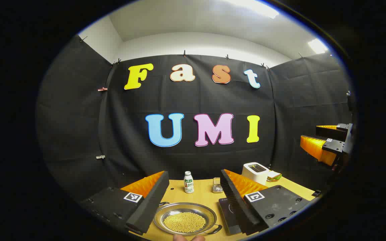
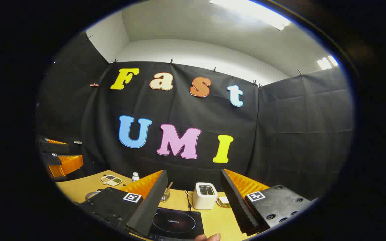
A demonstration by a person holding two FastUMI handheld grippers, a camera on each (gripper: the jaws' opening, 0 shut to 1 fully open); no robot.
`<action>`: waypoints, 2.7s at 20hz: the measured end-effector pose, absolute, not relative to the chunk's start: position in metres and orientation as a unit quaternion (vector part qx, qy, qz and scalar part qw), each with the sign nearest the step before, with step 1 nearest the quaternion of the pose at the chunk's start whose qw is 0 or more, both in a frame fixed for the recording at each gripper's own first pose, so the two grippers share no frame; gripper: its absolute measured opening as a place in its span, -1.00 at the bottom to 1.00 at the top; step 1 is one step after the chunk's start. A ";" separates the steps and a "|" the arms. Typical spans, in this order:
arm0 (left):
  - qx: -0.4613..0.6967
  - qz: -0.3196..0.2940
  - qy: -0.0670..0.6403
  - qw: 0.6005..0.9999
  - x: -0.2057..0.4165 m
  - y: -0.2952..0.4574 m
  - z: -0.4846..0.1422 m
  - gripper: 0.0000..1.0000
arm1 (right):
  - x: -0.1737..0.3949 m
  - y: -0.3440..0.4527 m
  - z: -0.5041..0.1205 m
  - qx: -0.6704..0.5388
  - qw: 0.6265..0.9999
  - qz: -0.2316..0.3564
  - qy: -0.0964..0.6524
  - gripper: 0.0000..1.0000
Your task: First push the handle of the pot to place it horizontally, then grasp the pot with both hands and set it on the induction cooktop.
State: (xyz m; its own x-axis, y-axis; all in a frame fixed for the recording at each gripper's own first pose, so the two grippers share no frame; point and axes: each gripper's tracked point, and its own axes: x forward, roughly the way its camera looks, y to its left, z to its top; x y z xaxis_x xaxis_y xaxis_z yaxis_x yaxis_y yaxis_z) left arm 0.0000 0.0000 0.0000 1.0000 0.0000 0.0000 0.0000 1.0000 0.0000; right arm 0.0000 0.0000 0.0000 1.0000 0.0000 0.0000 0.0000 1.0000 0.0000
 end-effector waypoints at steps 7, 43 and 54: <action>0.000 -0.002 0.002 1.000 0.002 0.003 -0.003 0.90 | 0.000 -0.002 -0.001 -0.002 1.000 -0.006 0.001 0.95; -0.046 -0.094 0.244 0.964 0.007 -0.018 -0.109 -0.90 | 0.010 -0.016 -0.025 -0.009 0.999 -0.026 0.028 0.95; -0.020 -0.154 0.487 0.860 -0.036 -0.041 -0.245 -0.90 | 0.011 -0.033 -0.044 -0.024 0.997 -0.041 0.053 0.95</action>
